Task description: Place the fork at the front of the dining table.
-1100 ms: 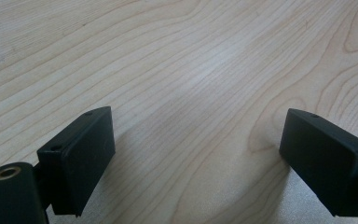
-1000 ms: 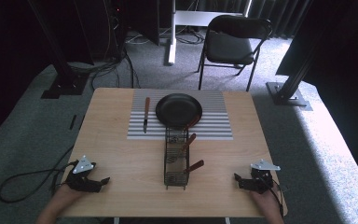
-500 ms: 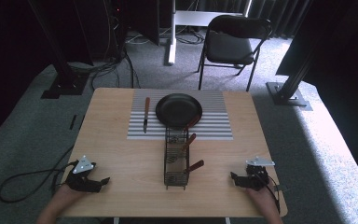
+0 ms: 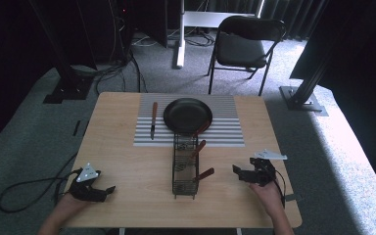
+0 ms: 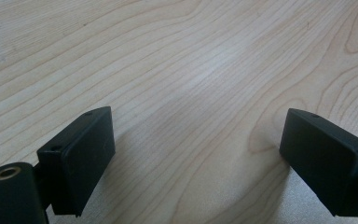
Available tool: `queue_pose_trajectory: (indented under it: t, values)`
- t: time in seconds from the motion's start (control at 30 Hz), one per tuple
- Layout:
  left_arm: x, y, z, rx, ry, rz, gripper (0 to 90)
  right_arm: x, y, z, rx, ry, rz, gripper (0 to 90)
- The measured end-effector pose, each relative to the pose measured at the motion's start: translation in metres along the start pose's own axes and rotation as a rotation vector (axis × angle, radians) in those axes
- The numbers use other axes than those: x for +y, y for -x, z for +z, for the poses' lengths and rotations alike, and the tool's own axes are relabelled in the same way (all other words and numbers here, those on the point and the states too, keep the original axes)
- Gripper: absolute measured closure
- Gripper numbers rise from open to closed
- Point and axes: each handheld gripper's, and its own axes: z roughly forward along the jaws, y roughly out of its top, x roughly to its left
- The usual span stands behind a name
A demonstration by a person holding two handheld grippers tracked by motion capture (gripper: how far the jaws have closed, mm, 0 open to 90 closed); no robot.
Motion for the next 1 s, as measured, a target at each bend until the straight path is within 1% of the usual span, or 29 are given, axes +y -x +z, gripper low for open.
queue_pose_trajectory:
  t: [0.03,0.07,0.1,0.2,0.27,0.4,0.57,0.63,0.7,0.77,0.8,0.83,0.93,1.0]
  values:
    - [0.0,0.0,0.0,0.0,0.0,0.0,10.0,0.0,0.0,0.0,0.0,0.0,0.0,15.2]
    - [0.0,0.0,0.0,0.0,0.0,0.0,10.0,0.006,-0.003,0.001,0.015,0.008,-0.001,15.1]
    - [0.0,0.0,0.0,0.0,0.0,0.0,10.0,0.012,-0.007,0.003,0.028,0.016,-0.012,15.2]
    - [0.0,0.0,0.0,0.0,0.0,0.0,10.0,0.026,-0.013,0.008,0.056,0.031,-0.013,15.2]
    - [0.0,0.0,0.0,0.0,0.0,0.0,10.0,0.035,-0.017,0.012,0.071,0.041,-0.01,16.3]
    - [0.0,0.0,0.0,0.0,0.0,0.0,10.0,0.055,-0.026,0.02,0.098,0.053,-0.03,16.3]
    - [0.0,0.0,0.0,0.0,0.0,-0.001,10.0,0.079,-0.039,0.028,0.118,0.064,-0.058,16.6]
    - [0.0,0.0,0.0,0.0,0.0,0.0,10.0,0.088,-0.043,0.032,0.122,0.068,-0.064,16.8]
    - [0.0,0.0,0.0,0.0,0.0,0.0,10.0,0.097,-0.047,0.034,0.136,0.076,-0.063,16.8]
    - [0.0,0.0,0.0,0.0,0.0,0.0,10.0,0.104,-0.051,0.036,0.149,0.083,-0.06,16.8]
    - [0.0,0.0,0.0,0.0,0.0,0.0,10.0,0.107,-0.053,0.038,0.15,0.085,-0.065,17.2]
    - [0.0,0.0,0.0,0.0,0.0,0.0,10.0,0.11,-0.055,0.039,0.151,0.088,-0.066,19.5]
    - [0.0,0.0,0.0,0.0,0.0,0.0,10.0,0.117,-0.059,0.044,0.156,0.091,-0.069,19.6]
    - [0.0,0.0,0.0,0.0,0.0,0.0,10.0,0.121,-0.06,0.047,0.171,0.091,-0.056,20.6]
